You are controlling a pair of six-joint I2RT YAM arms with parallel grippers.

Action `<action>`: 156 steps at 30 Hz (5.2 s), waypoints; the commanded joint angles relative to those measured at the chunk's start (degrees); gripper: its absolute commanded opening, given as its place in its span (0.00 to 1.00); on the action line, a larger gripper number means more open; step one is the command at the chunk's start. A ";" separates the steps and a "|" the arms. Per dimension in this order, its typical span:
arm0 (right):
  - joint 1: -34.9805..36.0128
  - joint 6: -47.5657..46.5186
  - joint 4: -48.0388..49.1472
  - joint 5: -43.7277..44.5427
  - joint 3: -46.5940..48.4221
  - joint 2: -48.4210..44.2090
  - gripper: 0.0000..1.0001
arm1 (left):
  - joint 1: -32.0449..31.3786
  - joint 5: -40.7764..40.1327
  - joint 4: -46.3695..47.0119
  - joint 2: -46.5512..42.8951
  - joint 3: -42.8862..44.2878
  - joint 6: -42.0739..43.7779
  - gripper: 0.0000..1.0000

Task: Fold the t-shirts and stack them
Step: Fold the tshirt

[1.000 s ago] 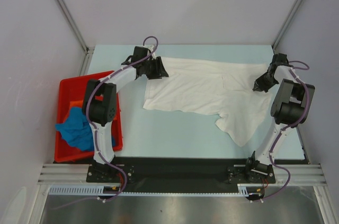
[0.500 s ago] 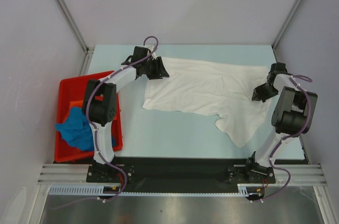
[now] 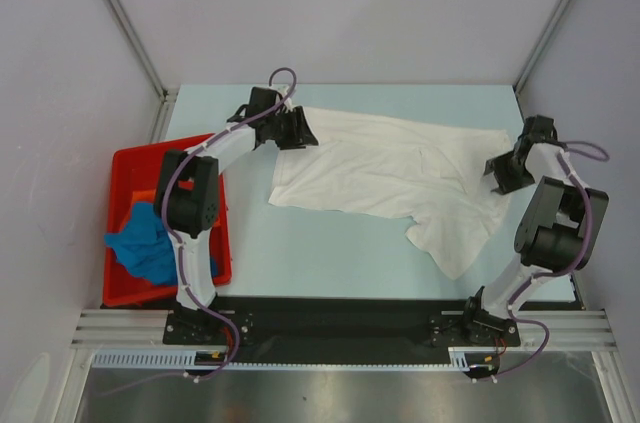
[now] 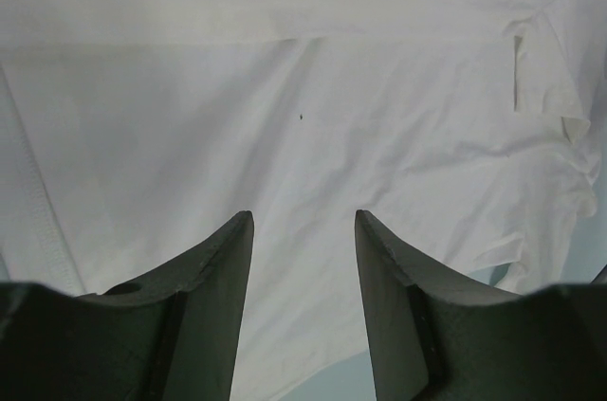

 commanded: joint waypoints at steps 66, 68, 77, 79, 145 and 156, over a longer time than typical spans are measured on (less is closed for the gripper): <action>29.52 -41.93 -16.39 6.21 41.31 25.68 0.52 | 4.06 4.67 1.48 1.78 1.62 -6.95 0.49; 30.14 -42.19 -16.40 6.93 41.05 27.09 0.54 | 4.06 4.67 1.12 1.60 1.27 -6.77 0.49; 30.32 -42.10 -16.14 9.04 41.58 29.64 0.42 | 4.15 4.50 1.56 0.99 -0.23 -6.68 0.49; 30.23 -42.10 -16.05 9.13 41.84 30.08 0.40 | 4.15 4.50 1.65 1.07 -0.05 -6.68 0.49; 22.59 -28.93 -17.65 -6.60 40.01 26.23 0.45 | 5.46 5.82 0.95 4.68 4.07 -7.56 0.50; 6.16 -16.60 3.72 6.39 38.30 22.41 0.69 | 8.89 -10.17 -9.25 12.84 24.02 1.31 0.72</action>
